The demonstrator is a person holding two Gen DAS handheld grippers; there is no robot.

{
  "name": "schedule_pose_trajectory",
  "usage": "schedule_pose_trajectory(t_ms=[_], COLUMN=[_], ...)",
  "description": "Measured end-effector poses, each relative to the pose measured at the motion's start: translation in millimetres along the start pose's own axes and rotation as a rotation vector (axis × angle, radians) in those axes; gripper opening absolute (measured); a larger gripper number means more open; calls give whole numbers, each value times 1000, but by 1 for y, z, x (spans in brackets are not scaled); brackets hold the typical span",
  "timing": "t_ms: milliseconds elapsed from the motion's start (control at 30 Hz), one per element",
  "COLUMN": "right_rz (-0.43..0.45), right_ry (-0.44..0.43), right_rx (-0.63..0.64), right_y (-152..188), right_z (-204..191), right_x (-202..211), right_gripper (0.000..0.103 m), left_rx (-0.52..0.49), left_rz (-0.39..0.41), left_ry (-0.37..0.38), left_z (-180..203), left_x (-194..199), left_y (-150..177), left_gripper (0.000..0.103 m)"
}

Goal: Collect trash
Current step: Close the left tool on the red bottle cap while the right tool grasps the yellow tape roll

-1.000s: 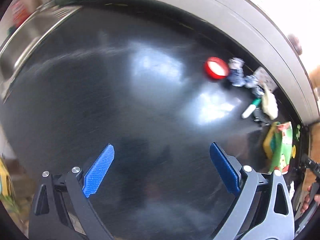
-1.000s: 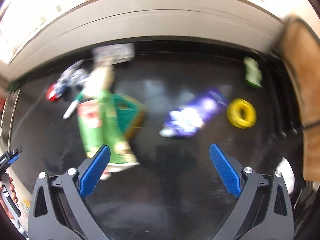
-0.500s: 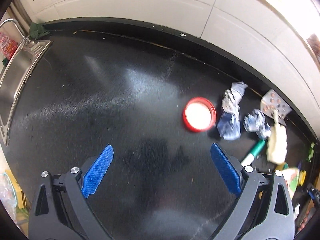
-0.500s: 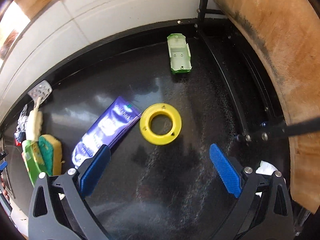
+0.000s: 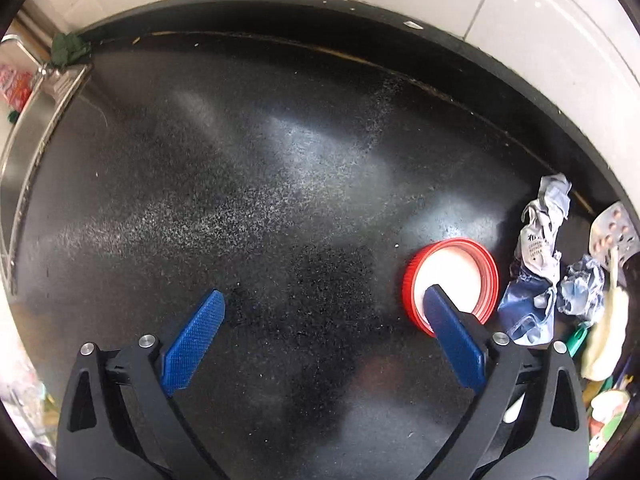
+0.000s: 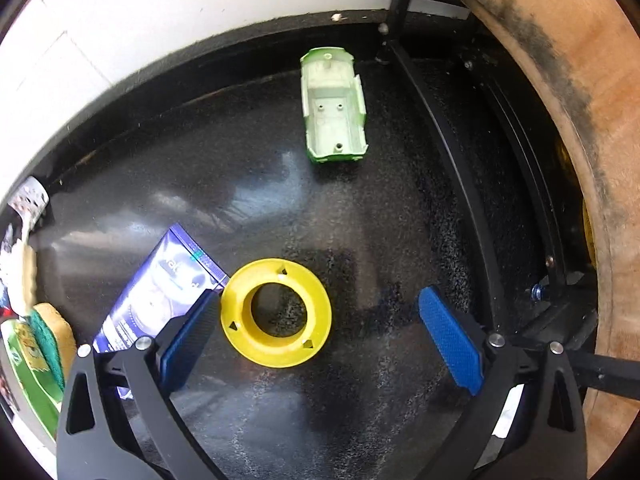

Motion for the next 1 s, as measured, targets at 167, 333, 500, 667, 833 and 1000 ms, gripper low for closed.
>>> schedule_pose_trajectory(t_ms=[167, 333, 500, 667, 833, 1000], right_rz=[8, -31, -6, -38, -20, -28], right_ry=[-44, -12, -24, -86, -100, -88], right_rx=[0, 36, 72, -5, -81, -17], right_y=[3, 15, 19, 15, 18, 15], right_z=[2, -6, -14, -3, 11, 1], right_x=[2, -18, -15, -12, -5, -15], right_gripper=[96, 98, 98, 98, 98, 89], left_rx=[-9, -55, -59, -69, -46, -24], left_rz=[15, 38, 26, 42, 39, 30], left_ry=[-3, -26, -27, -25, -8, 6], left_z=[-5, 7, 17, 17, 10, 5], left_x=[-1, 2, 2, 6, 0, -2], left_y=[-4, -3, -3, -2, 1, 2], left_gripper=[98, 98, 98, 98, 98, 97])
Point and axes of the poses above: each gripper's, at about its wrist camera, not at the fingertips, and x roughly against the way its jaws point, z to its right, y to its underside, the point moved 2 cm from there along -x, roughly the way its jaws point, and after that the axes turned 5 degrees about z, right-handed, at the moved point
